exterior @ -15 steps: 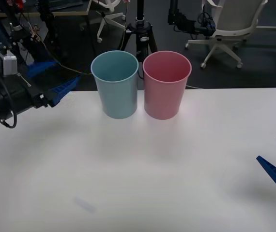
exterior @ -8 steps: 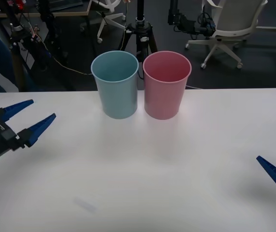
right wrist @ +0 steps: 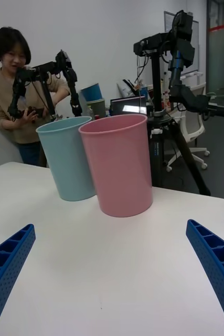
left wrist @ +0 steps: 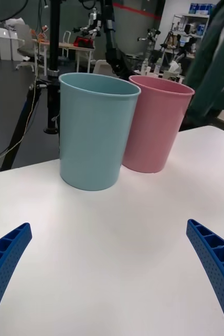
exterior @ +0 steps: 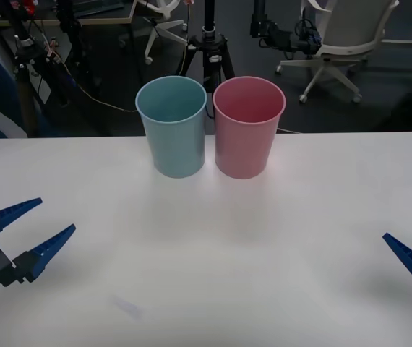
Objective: Grasp the object on the table and drop it into the matching bin: aluminum can to the light blue bin, PET bottle to the pink bin.
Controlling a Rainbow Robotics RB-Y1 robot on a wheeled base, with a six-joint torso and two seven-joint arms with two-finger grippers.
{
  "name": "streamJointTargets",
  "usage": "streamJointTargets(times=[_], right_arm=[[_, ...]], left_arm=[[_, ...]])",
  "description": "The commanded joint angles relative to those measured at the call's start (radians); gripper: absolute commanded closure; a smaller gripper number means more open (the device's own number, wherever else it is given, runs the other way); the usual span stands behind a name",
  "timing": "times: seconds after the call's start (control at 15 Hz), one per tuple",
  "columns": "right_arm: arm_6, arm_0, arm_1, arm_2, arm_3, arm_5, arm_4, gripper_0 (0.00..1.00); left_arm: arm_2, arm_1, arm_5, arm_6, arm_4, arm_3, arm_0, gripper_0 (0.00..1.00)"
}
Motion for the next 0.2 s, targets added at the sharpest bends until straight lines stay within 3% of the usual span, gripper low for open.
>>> streamJointTargets(times=[0.07,0.2], right_arm=[[0.0,0.0,0.0,0.0,0.0,0.0,0.0,0.0],[0.0,0.0,0.0,0.0,0.0,0.0,0.0,0.0]], left_arm=[[0.0,-0.001,-0.012,-0.01,0.006,-0.004,0.014,0.0],[0.0,-0.001,-0.012,-0.01,0.006,-0.004,0.014,0.0]])
